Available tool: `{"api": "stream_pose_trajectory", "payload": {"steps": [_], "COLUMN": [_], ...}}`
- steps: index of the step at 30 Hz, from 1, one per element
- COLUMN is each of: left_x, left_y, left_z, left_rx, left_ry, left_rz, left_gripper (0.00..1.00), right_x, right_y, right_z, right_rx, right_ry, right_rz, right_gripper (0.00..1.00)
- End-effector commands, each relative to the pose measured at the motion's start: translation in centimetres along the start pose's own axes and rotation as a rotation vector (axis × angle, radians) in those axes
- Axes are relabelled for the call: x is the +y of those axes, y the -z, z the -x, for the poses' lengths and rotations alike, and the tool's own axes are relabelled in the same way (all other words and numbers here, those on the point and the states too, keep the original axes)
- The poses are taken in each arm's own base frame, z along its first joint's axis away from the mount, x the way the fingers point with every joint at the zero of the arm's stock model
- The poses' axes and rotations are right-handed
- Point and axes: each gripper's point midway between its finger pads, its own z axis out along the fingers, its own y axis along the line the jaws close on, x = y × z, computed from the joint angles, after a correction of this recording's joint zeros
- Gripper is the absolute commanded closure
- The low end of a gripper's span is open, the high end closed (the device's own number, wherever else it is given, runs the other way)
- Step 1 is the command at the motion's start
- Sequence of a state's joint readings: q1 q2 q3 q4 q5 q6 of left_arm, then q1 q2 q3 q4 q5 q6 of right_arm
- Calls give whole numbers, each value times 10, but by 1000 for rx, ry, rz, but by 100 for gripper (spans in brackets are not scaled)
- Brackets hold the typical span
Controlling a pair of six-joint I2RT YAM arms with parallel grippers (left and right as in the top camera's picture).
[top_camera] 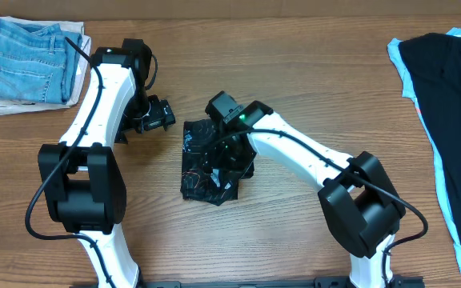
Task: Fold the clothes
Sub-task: 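Lower the right gripper onto the bundle and press it flat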
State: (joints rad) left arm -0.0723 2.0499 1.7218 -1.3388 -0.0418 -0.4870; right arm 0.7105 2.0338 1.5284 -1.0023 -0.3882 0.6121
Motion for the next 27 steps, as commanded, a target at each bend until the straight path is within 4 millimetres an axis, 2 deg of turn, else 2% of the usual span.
{"api": "stream_pose_trajectory", "payload": {"steps": [1, 7, 10, 12, 17, 20, 21, 22, 27], "left_x": [0, 2, 1, 2, 2, 2, 2, 2, 2], "left_y": [0, 0, 0, 0, 0, 0, 0, 0, 0], "left_z": [-2, -5, -4, -4, -5, -5, -5, -5, -4], "left_rx": [1, 11, 9, 10, 11, 11, 11, 11, 10], "left_ry": [-26, -26, -26, -26, -27, -27, -27, -27, -27], "left_rz": [12, 18, 17, 17, 18, 18, 18, 18, 17], "left_gripper": [0, 0, 0, 0, 0, 0, 0, 0, 0], "right_x": [2, -13, -13, -12, -16, -22, -25, -27, -40], "right_y": [1, -8, -8, -8, -8, -7, -7, -8, -3], "right_z": [3, 15, 24, 28, 28, 27, 24, 22, 8], "right_rx": [-35, -102, -149, -165, -169, -172, -161, -156, -104], "right_ry": [-43, -86, -75, -70, -75, -83, -89, -102, -156], "right_rz": [22, -32, -38, -32, -52, -85, -95, -103, -168], "right_gripper": [30, 33, 32, 37, 59, 80, 92, 96, 96]}}
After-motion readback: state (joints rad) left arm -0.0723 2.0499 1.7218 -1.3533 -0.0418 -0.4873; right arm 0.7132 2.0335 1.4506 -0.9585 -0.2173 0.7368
